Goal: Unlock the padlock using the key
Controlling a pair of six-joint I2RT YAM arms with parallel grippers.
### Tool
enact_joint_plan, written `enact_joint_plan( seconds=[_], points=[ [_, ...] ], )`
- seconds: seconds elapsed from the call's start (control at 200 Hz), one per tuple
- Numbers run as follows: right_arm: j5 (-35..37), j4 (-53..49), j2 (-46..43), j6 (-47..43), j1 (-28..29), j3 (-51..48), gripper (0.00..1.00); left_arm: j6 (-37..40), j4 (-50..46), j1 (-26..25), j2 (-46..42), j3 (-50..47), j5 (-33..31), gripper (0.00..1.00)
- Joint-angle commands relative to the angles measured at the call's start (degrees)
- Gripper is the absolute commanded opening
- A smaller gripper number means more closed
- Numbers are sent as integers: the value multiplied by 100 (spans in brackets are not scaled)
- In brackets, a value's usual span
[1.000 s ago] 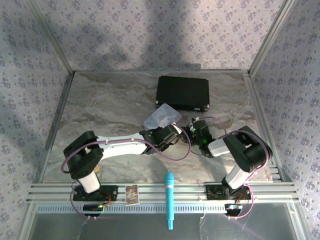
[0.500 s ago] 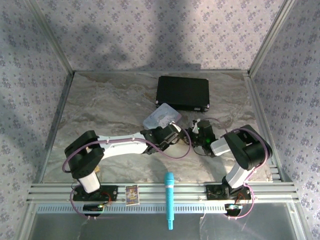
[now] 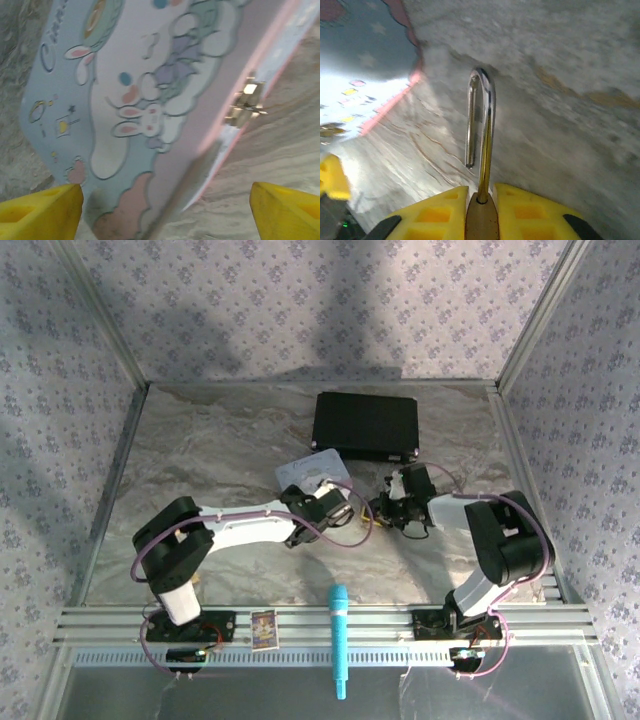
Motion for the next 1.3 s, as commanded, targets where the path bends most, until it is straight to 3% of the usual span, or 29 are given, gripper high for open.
enact_joint_plan(
  seconds=[0.0,0.165,0.46,0.575,0.745,0.775,0.884,0.984,1.204,1.294],
  points=[
    [1130,-2230,36,-803,-116,160,23,-257,-77,168,-275,-203,-281,87],
    [1233,-2497,45,-956,-124,392,34,-464,-47,522,-312,-360,-419,87],
    [1540,-2598,-81,-1065,-66,576,36,-522,163,971,-398,-453,-281,87],
    [1561,-2628,-352,-1074,-9,636,46,-513,317,993,-522,-614,-159,87],
    [1664,-2742,-830,-1150,4,926,62,-578,577,918,-1310,-1035,312,87],
    [1771,-2759,-901,-1189,7,987,68,-568,591,905,-1510,-1087,370,88],
    [2383,-2676,-1312,-1367,14,1142,79,-489,650,904,-2351,-1243,538,91],
    [3150,-2219,-1819,-1501,-8,1181,81,-354,1087,1039,-3101,-1546,135,99],
    [4330,-57,-2708,-2143,-374,397,99,-124,2645,2790,-3746,-2415,304,100],
    [4550,1335,-2688,-2758,-704,-318,99,-36,3142,3502,-3578,-2566,73,100]
  ],
)
